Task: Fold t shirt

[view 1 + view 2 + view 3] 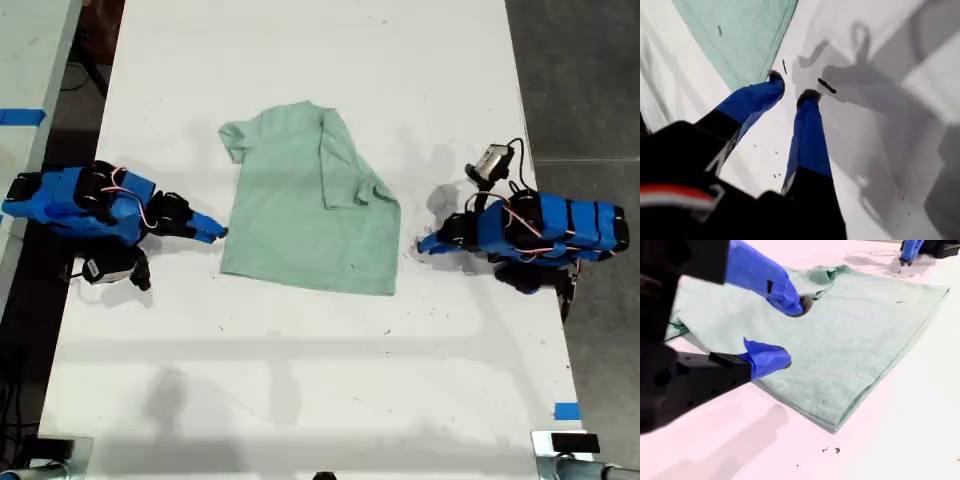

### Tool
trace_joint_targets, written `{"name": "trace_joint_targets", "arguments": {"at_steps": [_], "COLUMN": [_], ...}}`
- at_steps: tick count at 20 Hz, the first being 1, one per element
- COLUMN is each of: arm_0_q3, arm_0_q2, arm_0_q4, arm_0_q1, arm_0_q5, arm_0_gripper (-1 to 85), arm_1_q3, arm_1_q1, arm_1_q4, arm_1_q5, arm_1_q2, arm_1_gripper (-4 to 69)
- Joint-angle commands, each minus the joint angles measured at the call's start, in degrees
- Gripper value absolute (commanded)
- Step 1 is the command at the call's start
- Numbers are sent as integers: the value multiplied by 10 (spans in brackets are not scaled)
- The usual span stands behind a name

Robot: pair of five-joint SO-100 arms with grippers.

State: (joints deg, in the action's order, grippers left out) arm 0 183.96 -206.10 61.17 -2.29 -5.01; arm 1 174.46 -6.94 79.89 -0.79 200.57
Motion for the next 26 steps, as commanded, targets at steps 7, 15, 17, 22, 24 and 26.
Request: {"name": "trace_joint_targets", "arguments": {"at_steps": [7,15,17,22,24,26], "arm_0_q3": [0,0,0,0,0,0], "arm_0_q2": [-4,-4,-4,-4,-4,-4], "arm_0_q4": [-1,-1,-1,-1,-1,-1], "arm_0_q1": [-7,-7,-7,-7,-7,-6], "arm_0_q5": [2,2,2,2,2,2], "arm_0_gripper": [140,140,140,140,140,140], "arm_1_q3": [25,25,25,25,25,25], "arm_1_q1": [-12,-12,-12,-12,-12,-12], "arm_1_q4": [-11,-11,-11,-11,-11,-11], "arm_1_q5": [-98,-98,-98,-98,-98,-98], "arm_1_q2": [4,4,4,4,4,4], "arm_1_gripper": [91,91,91,91,91,91]}}
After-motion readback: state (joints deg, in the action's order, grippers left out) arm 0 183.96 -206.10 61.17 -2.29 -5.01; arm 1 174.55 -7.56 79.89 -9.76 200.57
